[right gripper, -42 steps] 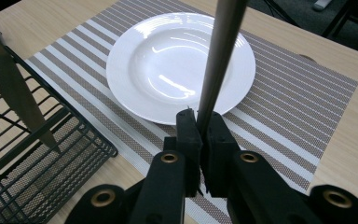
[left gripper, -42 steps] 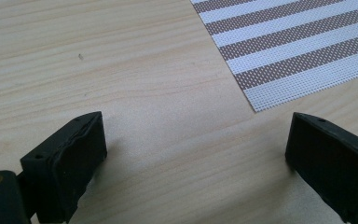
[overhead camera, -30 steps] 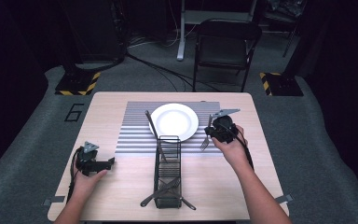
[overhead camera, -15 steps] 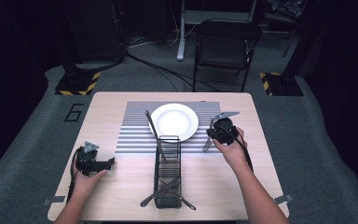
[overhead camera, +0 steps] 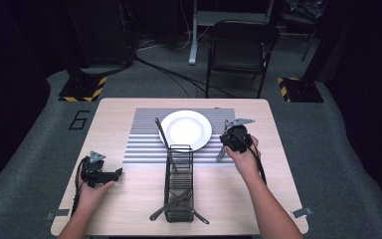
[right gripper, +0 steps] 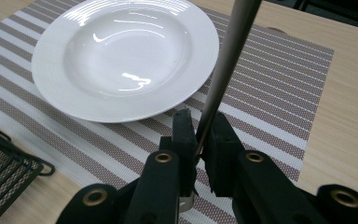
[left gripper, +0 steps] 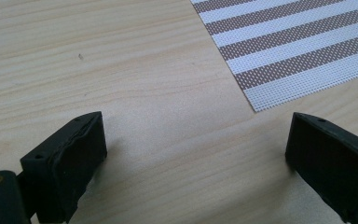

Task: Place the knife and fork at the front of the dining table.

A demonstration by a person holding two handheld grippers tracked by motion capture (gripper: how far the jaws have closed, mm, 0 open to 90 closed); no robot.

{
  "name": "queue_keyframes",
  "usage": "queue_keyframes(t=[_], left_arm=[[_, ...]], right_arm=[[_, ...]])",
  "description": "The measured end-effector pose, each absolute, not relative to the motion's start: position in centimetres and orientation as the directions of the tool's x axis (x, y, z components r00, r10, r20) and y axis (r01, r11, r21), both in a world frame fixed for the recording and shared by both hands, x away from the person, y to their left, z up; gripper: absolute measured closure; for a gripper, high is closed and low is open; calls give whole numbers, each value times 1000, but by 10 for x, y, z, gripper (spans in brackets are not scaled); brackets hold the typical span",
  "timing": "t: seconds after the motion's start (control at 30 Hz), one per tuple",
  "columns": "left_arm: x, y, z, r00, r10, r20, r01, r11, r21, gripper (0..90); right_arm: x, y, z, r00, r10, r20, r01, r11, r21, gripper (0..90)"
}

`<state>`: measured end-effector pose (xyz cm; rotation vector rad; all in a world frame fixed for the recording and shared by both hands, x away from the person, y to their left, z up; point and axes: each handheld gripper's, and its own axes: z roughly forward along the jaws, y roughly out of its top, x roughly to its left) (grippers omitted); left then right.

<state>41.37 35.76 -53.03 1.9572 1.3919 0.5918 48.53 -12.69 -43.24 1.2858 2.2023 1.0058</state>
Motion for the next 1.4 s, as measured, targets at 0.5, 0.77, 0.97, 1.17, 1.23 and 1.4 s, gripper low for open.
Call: queue_keyframes(t=[0.5, 0.77, 0.97, 1.17, 1.23, 1.4], left_arm=[[414, 358, -530, 333, 943, -11, 647, -220, 730, 50], [414, 358, -530, 333, 943, -11, 647, -220, 730, 50], [414, 358, -530, 333, 943, -11, 647, -219, 731, 50], [414, 358, -530, 333, 943, -11, 647, -220, 730, 50], [414, 358, -530, 334, 943, -10, 645, -221, 731, 50], [414, 358, -530, 335, 942, -10, 645, -221, 731, 50]], right_arm=[[504, -131, -444, -435, 899, 52, 602, 247, 759, 833], [511, -134, -450, -403, 911, 88, 623, 203, 756, 829], [516, -131, -454, -373, 924, 86, 625, 181, 759, 825], [521, -126, -455, -345, 932, 106, 641, 152, 752, 846], [523, -123, -455, -334, 934, 128, 652, 131, 747, 856], [528, -116, -457, -314, 937, 155, 666, 101, 739, 867]])
